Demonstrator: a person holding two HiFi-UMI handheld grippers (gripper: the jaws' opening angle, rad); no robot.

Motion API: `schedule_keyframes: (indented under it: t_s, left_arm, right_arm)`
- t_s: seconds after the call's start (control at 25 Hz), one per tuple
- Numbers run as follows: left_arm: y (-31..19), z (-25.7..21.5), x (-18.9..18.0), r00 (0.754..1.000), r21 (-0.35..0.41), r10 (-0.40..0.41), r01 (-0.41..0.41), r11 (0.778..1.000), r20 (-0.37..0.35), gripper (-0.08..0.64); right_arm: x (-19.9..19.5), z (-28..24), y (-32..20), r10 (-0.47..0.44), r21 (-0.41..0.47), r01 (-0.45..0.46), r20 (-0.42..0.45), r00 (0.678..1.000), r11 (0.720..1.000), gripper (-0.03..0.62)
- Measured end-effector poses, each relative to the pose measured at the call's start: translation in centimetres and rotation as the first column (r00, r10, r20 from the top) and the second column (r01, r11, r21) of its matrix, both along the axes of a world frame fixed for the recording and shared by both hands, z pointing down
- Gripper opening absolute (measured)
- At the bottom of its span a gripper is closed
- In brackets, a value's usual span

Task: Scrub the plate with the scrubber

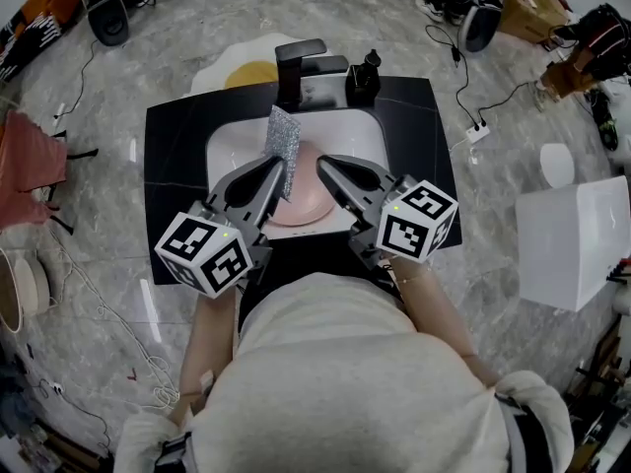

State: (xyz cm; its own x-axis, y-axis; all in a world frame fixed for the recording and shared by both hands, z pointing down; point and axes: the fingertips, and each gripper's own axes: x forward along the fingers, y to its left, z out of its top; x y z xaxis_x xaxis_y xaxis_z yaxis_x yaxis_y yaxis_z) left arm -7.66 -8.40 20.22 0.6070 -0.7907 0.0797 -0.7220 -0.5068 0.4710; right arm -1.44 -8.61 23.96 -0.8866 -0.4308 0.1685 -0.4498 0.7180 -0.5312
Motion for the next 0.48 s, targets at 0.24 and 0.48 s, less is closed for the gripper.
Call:
schedule_keyframes:
  t_s: [0.24,0.48]
  left_arm:
    - [0.11,-0.19,0.63,1.000,0.020,0.014,-0.013,1.000,-0.013,0.025]
    - [0.12,-0.13,0.70,1.000,0.024,0.007,-0.006,1.000,-0.023,0.025]
  right_arm:
    - [-0.21,0.43,0.27,-0.020,-0.012,0.020,-0.021,1.000,1.000,0.006]
    - [-0.21,0.77,0.20,-0.021,-0.013,0.020,-0.019,1.000,1.000,0.006]
